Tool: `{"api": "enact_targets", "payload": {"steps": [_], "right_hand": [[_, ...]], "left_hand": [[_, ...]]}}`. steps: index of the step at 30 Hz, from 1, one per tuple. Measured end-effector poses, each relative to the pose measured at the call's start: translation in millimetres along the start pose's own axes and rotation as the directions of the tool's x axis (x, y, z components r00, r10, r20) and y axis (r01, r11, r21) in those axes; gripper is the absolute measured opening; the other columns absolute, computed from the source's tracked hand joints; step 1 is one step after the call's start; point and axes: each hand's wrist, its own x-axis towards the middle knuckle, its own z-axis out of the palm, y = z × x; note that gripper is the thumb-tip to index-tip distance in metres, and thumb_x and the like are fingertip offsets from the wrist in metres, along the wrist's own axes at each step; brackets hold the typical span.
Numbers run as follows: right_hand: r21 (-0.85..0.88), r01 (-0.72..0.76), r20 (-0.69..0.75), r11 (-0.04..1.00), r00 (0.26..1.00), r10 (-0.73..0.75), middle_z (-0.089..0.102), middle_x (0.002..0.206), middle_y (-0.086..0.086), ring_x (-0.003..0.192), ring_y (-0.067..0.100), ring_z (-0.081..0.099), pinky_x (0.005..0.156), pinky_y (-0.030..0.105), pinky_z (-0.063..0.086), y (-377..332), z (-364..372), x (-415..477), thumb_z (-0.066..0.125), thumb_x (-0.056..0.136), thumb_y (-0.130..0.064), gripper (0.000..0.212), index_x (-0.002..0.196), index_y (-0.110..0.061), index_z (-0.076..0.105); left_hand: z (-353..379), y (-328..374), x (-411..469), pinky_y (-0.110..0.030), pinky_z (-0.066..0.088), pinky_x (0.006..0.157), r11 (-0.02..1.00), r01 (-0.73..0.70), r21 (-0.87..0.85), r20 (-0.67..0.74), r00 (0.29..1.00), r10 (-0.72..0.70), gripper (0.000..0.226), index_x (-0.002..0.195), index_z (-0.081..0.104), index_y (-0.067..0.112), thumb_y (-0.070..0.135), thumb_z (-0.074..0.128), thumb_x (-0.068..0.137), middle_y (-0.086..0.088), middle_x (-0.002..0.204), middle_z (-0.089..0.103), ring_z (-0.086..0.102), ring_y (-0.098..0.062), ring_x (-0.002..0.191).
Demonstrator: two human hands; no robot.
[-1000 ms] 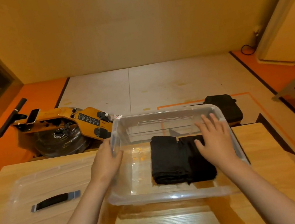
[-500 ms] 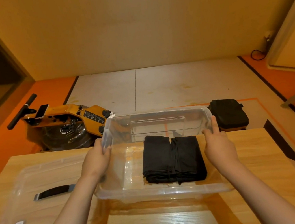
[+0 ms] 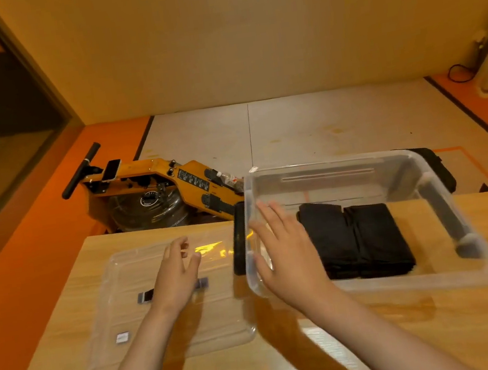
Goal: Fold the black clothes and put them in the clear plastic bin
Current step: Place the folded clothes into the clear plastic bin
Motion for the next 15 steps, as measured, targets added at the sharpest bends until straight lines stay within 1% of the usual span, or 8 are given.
{"api": "enact_targets", "payload": {"steps": [3,5,7,10,12,15], "right_hand": [[-0.007,0.079,0.024,0.997,0.997,-0.079,0.039,0.151,0.007,0.145,0.027,0.025,0.116,0.046,0.008,-57,44,9,0.067,0.081,-0.027,0.05,0.13,-0.018,0.057],[-0.023,0.119,0.056,0.993,0.991,-0.118,0.046,0.146,0.009,0.141,0.029,0.033,0.115,0.048,0.009,-87,71,15,0.07,0.076,-0.027,0.053,0.127,-0.016,0.058],[-0.011,0.132,0.116,0.991,0.985,-0.13,0.048,0.144,0.009,0.14,0.029,0.037,0.114,0.047,0.007,-108,100,20,0.069,0.076,-0.027,0.055,0.128,-0.014,0.058],[0.049,0.107,0.241,0.993,0.964,-0.116,0.04,0.15,0.013,0.144,0.03,0.027,0.115,0.042,0.002,-118,143,21,0.061,0.086,-0.024,0.054,0.137,-0.009,0.05],[0.077,0.079,0.329,0.994,0.939,-0.1,0.028,0.157,0.012,0.148,0.028,0.016,0.117,0.039,-0.001,-111,166,20,0.054,0.093,-0.024,0.057,0.145,-0.009,0.038],[0.057,0.059,0.424,0.997,0.902,-0.078,0.012,0.162,0.007,0.15,0.023,0.003,0.119,0.035,-0.003,-99,188,21,0.045,0.098,-0.03,0.063,0.152,-0.011,0.021]], "left_hand": [[-19,-57,-8,-0.031,0.036,0.104,0.995,0.058,0.08,0.034,0.998,-0.06,0.048,0.143,0.039,0.014,0.024,0.054,0.098,-0.006,0.143,0.044,0.043,-0.019,0.128],[-29,-90,-12,-0.035,0.034,0.11,0.99,0.071,0.124,0.052,0.996,-0.078,0.052,0.145,0.037,0.012,0.026,0.054,0.098,-0.007,0.145,0.042,0.038,-0.022,0.134],[-35,-115,-15,-0.037,0.032,0.112,0.983,0.067,0.168,0.064,0.995,-0.079,0.053,0.145,0.037,0.012,0.027,0.054,0.098,-0.007,0.148,0.039,0.035,-0.023,0.136],[-38,-143,-14,-0.038,0.026,0.116,0.977,0.032,0.213,0.1,0.994,-0.054,0.056,0.147,0.034,0.012,0.025,0.054,0.097,-0.007,0.153,0.034,0.029,-0.024,0.141],[-37,-155,-10,-0.038,0.022,0.118,0.966,-0.004,0.259,0.123,0.992,-0.029,0.058,0.149,0.031,0.013,0.027,0.053,0.098,-0.007,0.156,0.029,0.023,-0.023,0.144],[-32,-168,-1,-0.036,0.012,0.12,0.944,-0.023,0.328,0.154,0.988,-0.03,0.059,0.152,0.025,0.016,0.03,0.048,0.1,-0.006,0.161,0.018,0.011,-0.022,0.149]]}}
